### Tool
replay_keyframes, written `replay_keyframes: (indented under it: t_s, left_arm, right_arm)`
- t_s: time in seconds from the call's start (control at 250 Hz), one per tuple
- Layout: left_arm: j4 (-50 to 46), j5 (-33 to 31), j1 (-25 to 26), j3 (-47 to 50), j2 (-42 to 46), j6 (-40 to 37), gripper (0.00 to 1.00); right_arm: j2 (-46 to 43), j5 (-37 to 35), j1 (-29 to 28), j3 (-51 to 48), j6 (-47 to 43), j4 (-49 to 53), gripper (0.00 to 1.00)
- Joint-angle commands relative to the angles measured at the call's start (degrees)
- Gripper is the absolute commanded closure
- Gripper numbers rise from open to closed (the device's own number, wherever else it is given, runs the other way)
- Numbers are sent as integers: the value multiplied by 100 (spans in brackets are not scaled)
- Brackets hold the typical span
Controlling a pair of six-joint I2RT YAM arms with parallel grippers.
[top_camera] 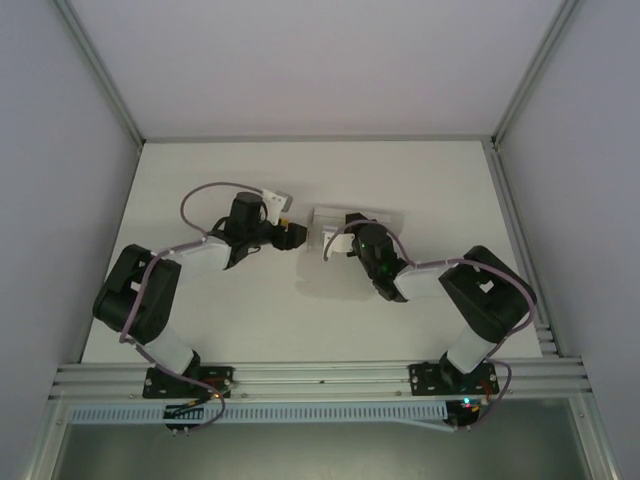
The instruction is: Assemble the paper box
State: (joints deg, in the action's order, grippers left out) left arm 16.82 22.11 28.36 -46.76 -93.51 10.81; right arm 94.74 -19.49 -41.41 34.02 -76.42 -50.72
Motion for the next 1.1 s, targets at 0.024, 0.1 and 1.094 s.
replay_keyframes:
  t_s: [0.024, 0.1, 1.094]
  left_arm:
    - [266, 431, 96, -95, -198, -379, 32]
    - [242, 428, 125, -191, -345, -399, 33]
    - [1704, 176, 699, 604, -913, -247, 17]
  right_arm:
    - [-43, 79, -61, 49, 154, 141, 100]
    - [-24, 67, -79, 55, 188, 187, 100]
    - [-420, -901, -868, -821, 1070, 1003, 100]
